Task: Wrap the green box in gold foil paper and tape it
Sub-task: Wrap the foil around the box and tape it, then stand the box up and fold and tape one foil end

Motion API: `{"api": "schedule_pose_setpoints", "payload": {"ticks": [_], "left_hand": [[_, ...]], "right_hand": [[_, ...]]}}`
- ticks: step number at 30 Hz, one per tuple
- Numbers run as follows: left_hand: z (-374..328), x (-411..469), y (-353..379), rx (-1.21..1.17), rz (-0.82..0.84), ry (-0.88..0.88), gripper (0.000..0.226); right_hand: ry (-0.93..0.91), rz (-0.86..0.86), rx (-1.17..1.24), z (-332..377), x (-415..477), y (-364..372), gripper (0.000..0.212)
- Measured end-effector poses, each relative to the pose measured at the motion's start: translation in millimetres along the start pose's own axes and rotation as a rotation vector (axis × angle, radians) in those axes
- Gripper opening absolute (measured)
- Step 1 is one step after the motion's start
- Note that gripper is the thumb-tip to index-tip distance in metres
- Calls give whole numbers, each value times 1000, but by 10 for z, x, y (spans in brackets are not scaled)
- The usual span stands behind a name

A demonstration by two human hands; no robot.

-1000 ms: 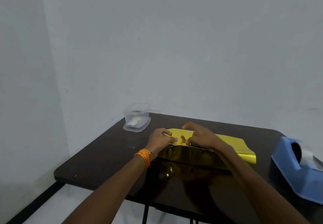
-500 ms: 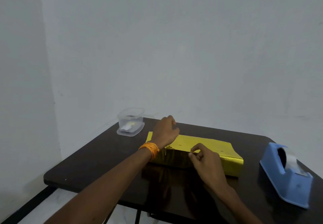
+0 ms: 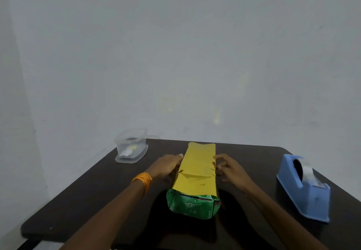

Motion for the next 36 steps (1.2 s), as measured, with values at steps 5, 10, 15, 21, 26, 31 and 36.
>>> {"api": "schedule_pose_setpoints", "payload": {"ticks": [5,10,15,21,26,31,36], "left_hand": [[141,-137,144,-170,137,-39,61],[104,-282,179,-367,134,-105,80],[-26,-310,6,-699,145,-60,75],[-92,-345,-71,-689,146,-83,76],[14,-365,10,-736,110,-130,79],[-88,-308,-100,-800,66,-132,79],[-249,-267,-220,-904,80,-79,80]], "right_hand": [[-132,185,-6,-73,-298,30,82],[-180,226,-50,5,-427,55,108],[-192,222,62,234,-440,-136,109],[-198,379,22,362,-472,-168,115],[-369,343,81,332,-607,-86,121],[-413,120,120,367,-522,-159,104],[-348,-21,135,510,-345,-284,73]]}}
Point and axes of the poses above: each hand's wrist, its own x-axis towards the middle knuckle, its own y-axis out of the palm, z = x × y, the point moved 3 cm from there along x, towards the middle knuckle, and after that the axes turned 5 degrees about -y, right-handed, at the moved point
